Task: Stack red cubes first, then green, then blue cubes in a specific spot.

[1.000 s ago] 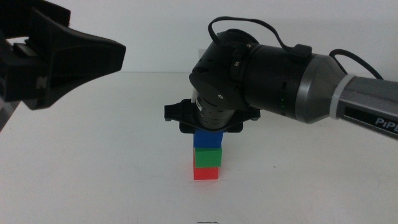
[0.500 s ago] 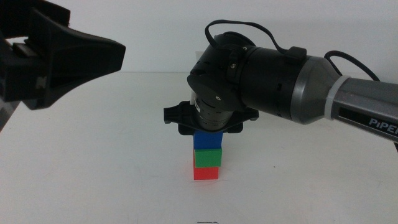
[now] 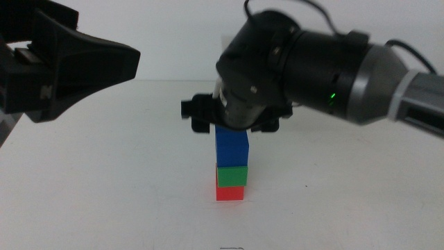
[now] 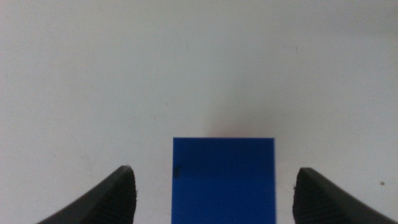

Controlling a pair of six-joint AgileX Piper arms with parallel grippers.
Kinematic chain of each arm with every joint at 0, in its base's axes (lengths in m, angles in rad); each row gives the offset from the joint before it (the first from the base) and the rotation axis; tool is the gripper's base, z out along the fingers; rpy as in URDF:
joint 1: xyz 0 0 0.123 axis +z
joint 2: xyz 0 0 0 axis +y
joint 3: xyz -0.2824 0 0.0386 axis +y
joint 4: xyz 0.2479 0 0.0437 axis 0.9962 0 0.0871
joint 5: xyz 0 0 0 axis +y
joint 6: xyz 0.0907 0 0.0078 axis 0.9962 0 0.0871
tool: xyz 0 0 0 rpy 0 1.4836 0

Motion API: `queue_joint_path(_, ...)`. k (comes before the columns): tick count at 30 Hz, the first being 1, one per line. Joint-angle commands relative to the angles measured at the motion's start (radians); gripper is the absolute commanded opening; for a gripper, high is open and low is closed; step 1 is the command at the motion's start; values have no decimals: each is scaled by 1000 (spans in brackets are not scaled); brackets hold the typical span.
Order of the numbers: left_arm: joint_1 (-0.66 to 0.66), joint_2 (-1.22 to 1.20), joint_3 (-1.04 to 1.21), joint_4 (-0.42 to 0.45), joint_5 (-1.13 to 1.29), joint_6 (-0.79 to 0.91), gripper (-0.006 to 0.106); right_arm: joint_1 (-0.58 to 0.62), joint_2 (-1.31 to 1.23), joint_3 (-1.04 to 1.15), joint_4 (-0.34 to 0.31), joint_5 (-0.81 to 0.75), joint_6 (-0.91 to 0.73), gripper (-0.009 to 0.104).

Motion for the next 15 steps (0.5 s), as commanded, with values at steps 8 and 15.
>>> queue_joint_path(8, -1, -9, -28, -27, -72, -6, 93, -1, -124, -162, -107, 147, -93, 65)
queue_joint_path(15, -1, -9, -28, -27, -72, -6, 93, -36, -216, -188, -136, 244, -322, 65)
